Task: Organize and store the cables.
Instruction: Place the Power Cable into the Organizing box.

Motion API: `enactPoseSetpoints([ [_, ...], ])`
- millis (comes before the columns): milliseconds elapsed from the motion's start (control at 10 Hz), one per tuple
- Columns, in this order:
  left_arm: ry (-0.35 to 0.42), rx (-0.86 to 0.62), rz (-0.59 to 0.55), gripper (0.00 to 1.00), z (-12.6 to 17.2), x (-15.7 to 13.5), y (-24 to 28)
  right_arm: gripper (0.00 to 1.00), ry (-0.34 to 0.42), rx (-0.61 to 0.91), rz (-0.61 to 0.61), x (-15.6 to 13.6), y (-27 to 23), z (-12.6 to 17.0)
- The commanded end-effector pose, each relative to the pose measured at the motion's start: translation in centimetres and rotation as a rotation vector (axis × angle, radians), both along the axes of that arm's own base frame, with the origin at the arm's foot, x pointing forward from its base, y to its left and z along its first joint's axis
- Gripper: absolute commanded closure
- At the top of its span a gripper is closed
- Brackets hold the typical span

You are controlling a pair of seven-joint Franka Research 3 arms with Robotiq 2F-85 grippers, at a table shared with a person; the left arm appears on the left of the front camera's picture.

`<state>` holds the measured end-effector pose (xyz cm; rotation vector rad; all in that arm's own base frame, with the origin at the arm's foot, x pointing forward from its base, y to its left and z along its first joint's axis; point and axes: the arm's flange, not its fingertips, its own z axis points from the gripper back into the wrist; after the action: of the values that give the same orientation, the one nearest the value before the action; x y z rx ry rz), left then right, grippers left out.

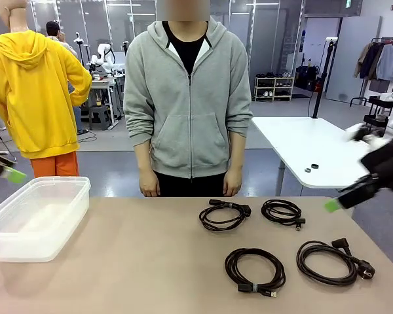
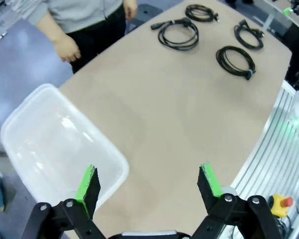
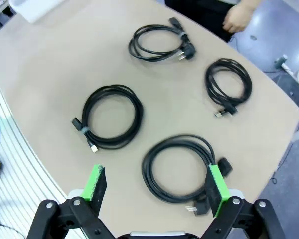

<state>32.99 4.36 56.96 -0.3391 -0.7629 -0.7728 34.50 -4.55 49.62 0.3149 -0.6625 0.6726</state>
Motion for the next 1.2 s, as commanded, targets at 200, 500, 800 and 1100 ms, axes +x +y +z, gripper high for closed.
enactPoseSetpoints([
  [200,-0.101,-0.132,0.139,0.00,-1.6,-5.0,7.0,0.00,-0.084,0.171,-0.122,-8.4,-6.9,-4.0],
  [500,-0.080,-0.109,0.137,0.00,0.1,-4.6,7.7,0.00,-0.064,0.170,-0.153,-4.9,-10.7,0.9],
  [800,-0.080,-0.109,0.137,0.00,0.1,-4.6,7.7,0.00,-0.064,0.170,-0.153,-4.9,-10.7,0.9],
  [1100,-0.080,-0.109,0.137,0.00,0.1,-4.6,7.7,0.00,-0.064,0.170,-0.153,-4.9,-10.7,0.9],
])
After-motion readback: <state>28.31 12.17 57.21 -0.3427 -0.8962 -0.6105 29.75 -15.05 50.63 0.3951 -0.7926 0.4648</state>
